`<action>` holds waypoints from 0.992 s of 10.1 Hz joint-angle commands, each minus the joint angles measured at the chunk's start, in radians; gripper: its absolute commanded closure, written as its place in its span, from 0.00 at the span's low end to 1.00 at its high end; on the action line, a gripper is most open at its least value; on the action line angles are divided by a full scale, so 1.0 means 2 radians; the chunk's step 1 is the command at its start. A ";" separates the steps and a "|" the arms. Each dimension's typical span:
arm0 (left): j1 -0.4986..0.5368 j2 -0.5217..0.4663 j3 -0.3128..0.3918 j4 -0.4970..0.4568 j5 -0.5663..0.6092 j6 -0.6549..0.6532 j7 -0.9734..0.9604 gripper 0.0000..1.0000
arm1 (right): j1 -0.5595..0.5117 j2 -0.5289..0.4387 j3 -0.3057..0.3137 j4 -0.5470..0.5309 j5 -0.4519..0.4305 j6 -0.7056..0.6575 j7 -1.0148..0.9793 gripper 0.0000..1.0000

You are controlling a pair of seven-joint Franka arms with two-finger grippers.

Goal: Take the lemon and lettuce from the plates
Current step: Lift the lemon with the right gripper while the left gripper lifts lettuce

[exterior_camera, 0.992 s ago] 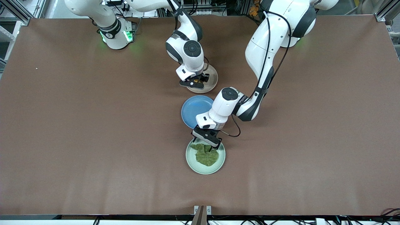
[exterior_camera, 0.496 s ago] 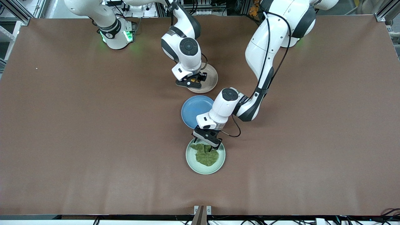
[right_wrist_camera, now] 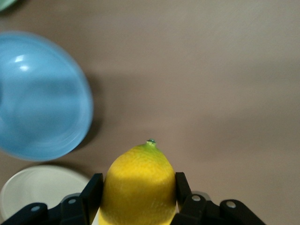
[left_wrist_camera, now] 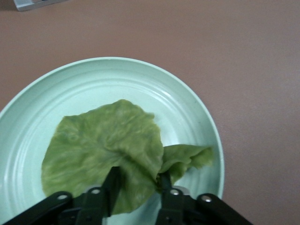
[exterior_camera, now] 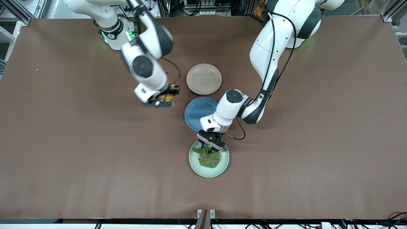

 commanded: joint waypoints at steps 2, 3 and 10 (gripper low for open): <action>-0.001 -0.012 0.007 0.002 0.002 -0.033 -0.006 1.00 | -0.118 0.005 0.007 0.000 0.002 -0.010 -0.154 1.00; 0.003 -0.030 0.007 0.002 0.004 -0.065 -0.006 1.00 | -0.140 0.011 0.006 -0.003 -0.009 -0.006 -0.182 1.00; 0.073 -0.178 0.007 0.000 0.008 -0.345 0.003 1.00 | -0.219 0.037 0.006 -0.055 -0.067 0.069 -0.211 1.00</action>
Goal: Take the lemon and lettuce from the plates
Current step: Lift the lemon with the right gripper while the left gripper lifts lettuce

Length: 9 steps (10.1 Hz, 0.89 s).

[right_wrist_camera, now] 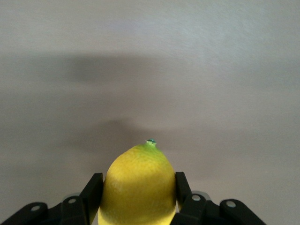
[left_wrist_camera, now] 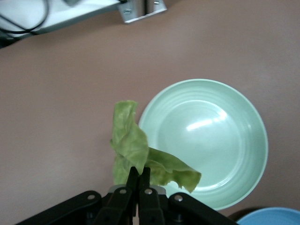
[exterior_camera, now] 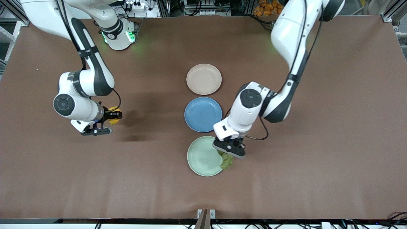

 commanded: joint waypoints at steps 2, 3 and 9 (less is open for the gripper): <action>0.056 -0.064 -0.003 -0.018 0.008 -0.105 0.055 1.00 | -0.043 0.010 0.009 -0.007 -0.005 0.006 -0.029 0.78; 0.075 -0.073 -0.003 -0.017 0.007 -0.140 0.060 1.00 | -0.052 0.020 0.009 -0.007 -0.002 0.007 -0.038 0.49; 0.143 -0.084 -0.001 -0.032 0.008 -0.350 0.071 1.00 | -0.047 0.019 0.011 0.069 0.001 -0.108 -0.035 0.00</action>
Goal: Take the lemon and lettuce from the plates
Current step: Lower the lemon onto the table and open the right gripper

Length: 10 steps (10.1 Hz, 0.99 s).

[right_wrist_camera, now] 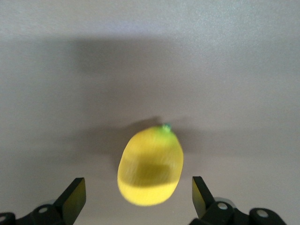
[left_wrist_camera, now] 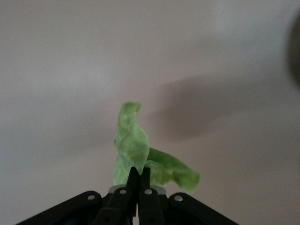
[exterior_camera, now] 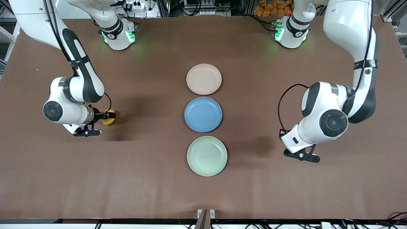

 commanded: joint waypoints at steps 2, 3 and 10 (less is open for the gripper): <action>0.015 -0.028 -0.004 -0.067 0.037 -0.035 -0.008 1.00 | -0.001 -0.006 0.004 0.139 0.002 -0.171 0.001 0.00; 0.022 -0.031 -0.005 -0.082 0.038 -0.030 -0.008 1.00 | -0.001 -0.008 0.004 0.176 0.002 -0.203 0.002 0.00; 0.038 -0.100 -0.008 -0.287 0.032 0.150 -0.047 1.00 | -0.005 -0.076 -0.012 0.297 -0.021 -0.298 -0.005 0.00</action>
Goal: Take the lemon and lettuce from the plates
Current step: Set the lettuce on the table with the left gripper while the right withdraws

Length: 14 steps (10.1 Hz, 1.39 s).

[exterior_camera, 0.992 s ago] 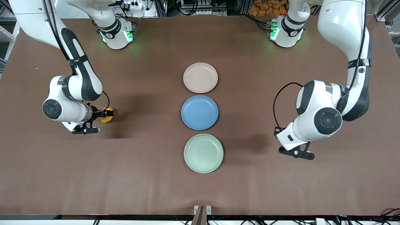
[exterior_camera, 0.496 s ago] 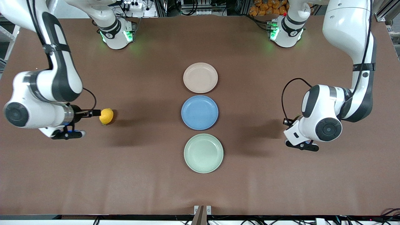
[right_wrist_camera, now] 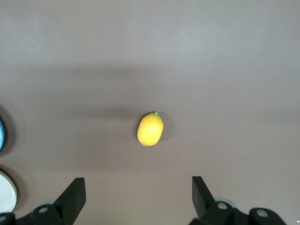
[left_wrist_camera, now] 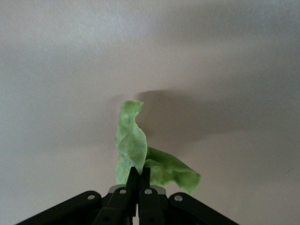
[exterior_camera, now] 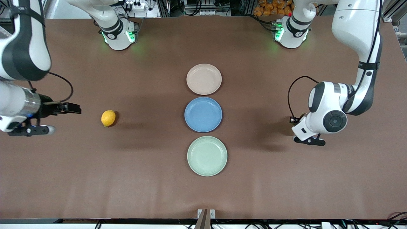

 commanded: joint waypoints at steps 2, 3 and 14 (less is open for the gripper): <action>-0.004 -0.033 -0.003 -0.054 0.008 0.035 -0.041 0.78 | -0.003 -0.009 -0.003 0.069 -0.023 -0.063 -0.004 0.00; -0.004 -0.041 -0.004 -0.052 0.008 0.029 -0.048 0.01 | -0.003 -0.010 -0.004 0.079 -0.025 -0.072 -0.004 0.00; 0.029 -0.128 0.001 0.166 0.011 -0.149 -0.038 0.00 | -0.023 -0.110 0.002 -0.029 -0.029 0.023 -0.004 0.00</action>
